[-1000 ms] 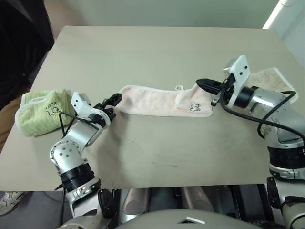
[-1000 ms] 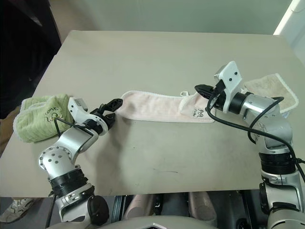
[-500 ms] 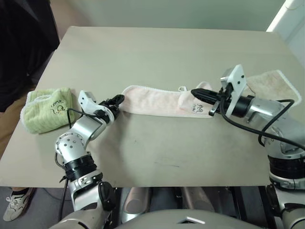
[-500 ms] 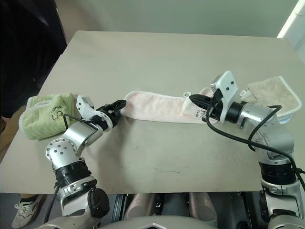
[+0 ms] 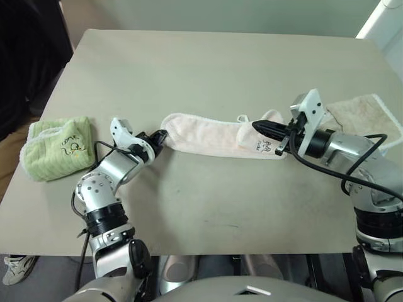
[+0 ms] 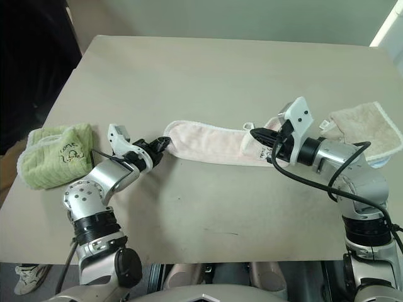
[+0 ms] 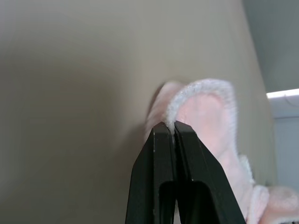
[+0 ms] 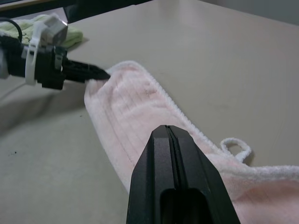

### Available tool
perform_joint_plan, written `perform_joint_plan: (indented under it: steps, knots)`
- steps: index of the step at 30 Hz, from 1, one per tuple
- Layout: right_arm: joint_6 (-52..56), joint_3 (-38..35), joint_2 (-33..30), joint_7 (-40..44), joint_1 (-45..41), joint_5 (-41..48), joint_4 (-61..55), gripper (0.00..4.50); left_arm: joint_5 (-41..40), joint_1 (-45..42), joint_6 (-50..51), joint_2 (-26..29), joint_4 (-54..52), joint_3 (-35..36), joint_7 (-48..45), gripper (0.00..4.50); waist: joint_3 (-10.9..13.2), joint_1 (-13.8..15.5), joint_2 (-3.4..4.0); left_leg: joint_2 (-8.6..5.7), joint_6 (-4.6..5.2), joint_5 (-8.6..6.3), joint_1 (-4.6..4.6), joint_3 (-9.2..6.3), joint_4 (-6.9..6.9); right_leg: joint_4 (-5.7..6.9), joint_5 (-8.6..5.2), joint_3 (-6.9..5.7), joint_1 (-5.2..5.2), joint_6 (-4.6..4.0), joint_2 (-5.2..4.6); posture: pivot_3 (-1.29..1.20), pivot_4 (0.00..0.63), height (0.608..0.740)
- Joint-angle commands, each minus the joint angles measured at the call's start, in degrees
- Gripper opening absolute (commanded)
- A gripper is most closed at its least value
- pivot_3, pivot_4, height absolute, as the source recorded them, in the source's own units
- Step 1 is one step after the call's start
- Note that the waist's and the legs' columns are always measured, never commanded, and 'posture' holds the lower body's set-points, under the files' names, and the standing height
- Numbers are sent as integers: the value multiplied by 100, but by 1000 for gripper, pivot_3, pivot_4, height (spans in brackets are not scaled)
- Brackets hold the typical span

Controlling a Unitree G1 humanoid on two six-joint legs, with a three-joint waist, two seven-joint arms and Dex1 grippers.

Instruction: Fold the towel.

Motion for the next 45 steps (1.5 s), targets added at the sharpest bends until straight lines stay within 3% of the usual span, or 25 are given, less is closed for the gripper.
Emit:
perform_joint_plan:
  steps: [1,5,9,19,29,38,42,45]
  knots:
    - [-36,-114,-25,-65,-20,72,-219,0,28,-223,-346,282,-116,172,-290,34,0,0,0,0,1,-3,0,1,-3,0,-3,0,-1,3,0,0,150,740]
    - [-53,-111,-23,-79,-6,56,-206,0,196,-458,-342,878,-80,86,-649,34,4,-4,-7,1,-1,-8,-1,1,-14,-1,-7,0,-10,7,0,0,150,740]
    - [-66,-112,-21,-94,7,50,-204,0,241,-533,-288,1009,-157,-57,-871,34,4,-3,-7,1,-1,-11,-1,1,-23,-2,-12,0,-13,7,-2,0,150,740]
    - [-131,-195,-79,-272,39,-116,4,0,331,-1045,121,275,-983,-1600,-1085,34,6,18,-10,1,5,-14,-6,5,-12,0,-9,-1,-13,8,-5,0,150,740]
    - [-376,-634,-439,-484,113,-499,553,0,906,-1772,522,-340,-806,-3228,-2127,34,6,19,-10,4,17,-19,-7,11,-2,0,-4,-1,-11,21,-10,0,150,740]
    - [-370,-1013,-590,-668,354,-576,501,0,2265,-2050,541,-343,-349,-4694,-3246,34,6,16,-9,9,24,-24,-8,19,-1,1,-7,0,-11,31,-11,0,150,740]
    - [-350,-1038,-590,-694,409,-554,427,0,2624,-2032,484,-426,-260,-4770,-3532,34,6,17,-9,10,26,-25,-8,21,2,1,-8,1,-11,37,-11,0,150,740]
    - [-274,-1077,-578,-749,491,-525,294,0,2710,-1987,505,-574,-179,-4523,-3568,638,6,18,-9,10,27,-25,-8,22,3,2,-17,2,-11,53,-11,0,150,740]
